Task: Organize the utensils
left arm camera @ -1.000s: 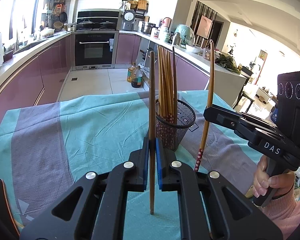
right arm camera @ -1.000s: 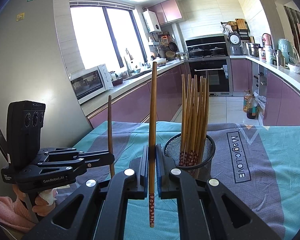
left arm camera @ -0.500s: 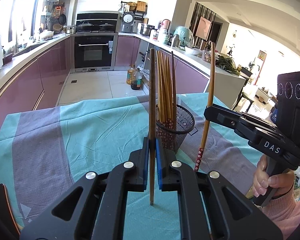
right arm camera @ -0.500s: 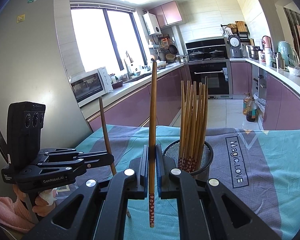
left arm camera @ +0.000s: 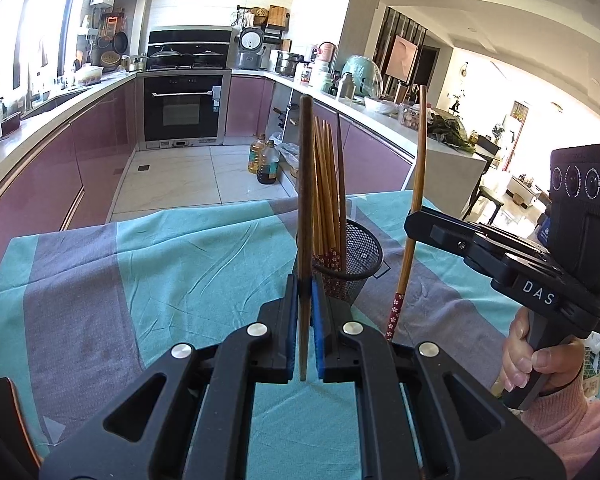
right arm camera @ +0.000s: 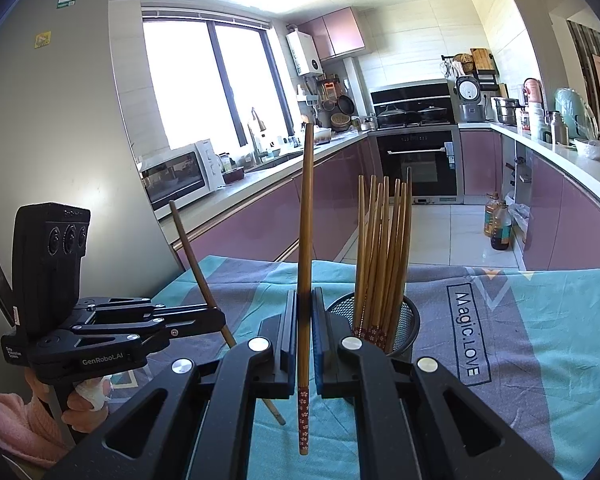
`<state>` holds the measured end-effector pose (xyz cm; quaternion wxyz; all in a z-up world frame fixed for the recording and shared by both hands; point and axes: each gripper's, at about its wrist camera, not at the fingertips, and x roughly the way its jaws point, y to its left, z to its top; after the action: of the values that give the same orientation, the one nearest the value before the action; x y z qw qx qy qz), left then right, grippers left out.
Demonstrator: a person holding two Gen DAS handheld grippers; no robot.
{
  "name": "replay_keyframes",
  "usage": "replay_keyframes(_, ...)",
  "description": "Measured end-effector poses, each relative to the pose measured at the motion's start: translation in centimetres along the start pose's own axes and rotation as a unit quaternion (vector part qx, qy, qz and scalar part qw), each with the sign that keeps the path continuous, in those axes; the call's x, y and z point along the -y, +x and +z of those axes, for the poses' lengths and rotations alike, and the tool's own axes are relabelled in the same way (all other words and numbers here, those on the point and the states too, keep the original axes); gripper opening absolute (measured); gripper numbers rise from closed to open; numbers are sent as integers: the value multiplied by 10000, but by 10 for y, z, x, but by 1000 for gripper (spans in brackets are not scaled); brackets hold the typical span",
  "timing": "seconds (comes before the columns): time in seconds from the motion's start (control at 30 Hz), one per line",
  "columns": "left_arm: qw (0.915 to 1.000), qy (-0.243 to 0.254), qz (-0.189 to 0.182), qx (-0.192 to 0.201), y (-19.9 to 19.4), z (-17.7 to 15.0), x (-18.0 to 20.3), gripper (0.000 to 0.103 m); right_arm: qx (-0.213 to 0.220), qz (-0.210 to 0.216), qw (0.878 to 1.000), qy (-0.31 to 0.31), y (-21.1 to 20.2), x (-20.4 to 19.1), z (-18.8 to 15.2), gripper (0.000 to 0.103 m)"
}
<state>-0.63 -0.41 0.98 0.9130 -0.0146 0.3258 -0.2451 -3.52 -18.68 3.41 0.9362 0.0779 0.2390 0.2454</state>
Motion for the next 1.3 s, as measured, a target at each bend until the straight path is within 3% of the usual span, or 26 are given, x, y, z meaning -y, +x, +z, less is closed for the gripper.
replay_keyframes(1.3,9987,218,-424,183,-23,35,13,7,280,32,9996,-84,-1,6,21,6)
